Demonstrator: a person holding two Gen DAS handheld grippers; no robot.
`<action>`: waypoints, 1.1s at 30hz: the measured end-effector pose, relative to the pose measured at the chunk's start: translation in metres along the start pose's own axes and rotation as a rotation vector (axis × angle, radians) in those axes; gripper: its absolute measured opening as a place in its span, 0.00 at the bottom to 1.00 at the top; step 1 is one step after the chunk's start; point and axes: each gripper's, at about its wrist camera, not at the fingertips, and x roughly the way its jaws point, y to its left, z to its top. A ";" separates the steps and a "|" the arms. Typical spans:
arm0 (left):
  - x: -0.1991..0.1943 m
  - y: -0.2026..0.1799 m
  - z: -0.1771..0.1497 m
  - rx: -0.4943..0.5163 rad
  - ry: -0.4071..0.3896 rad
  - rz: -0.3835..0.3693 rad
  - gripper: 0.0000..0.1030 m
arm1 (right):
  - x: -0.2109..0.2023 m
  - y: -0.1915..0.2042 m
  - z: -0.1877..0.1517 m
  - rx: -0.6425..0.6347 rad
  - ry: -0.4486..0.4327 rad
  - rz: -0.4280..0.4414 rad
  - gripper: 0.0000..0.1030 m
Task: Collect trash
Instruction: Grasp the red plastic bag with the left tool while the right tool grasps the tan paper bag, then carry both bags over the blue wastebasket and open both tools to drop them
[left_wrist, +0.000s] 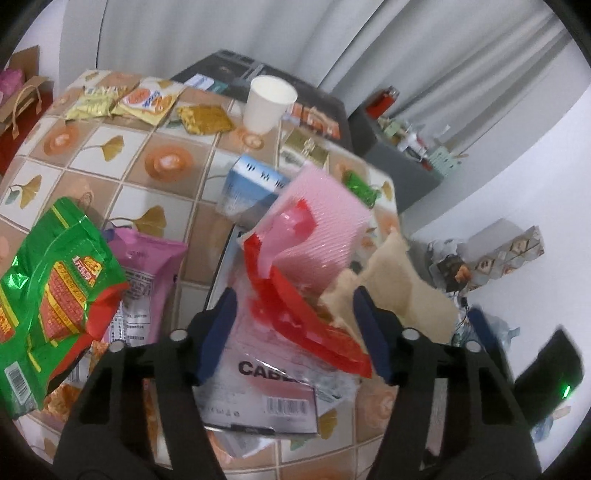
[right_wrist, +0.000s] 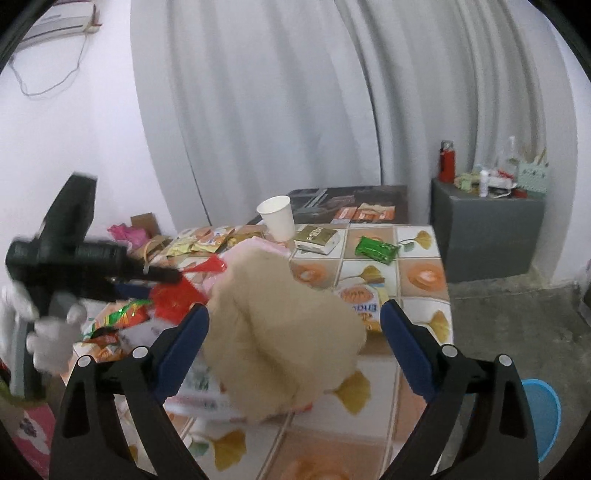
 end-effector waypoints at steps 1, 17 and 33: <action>0.002 0.001 0.000 -0.002 0.005 -0.013 0.49 | 0.009 -0.005 0.005 0.006 0.028 0.044 0.88; -0.015 0.006 -0.011 0.071 -0.049 -0.033 0.07 | 0.034 0.020 0.002 -0.116 0.242 0.086 0.08; -0.112 -0.063 -0.033 0.207 -0.273 -0.145 0.06 | -0.103 0.013 0.052 -0.051 -0.051 0.003 0.04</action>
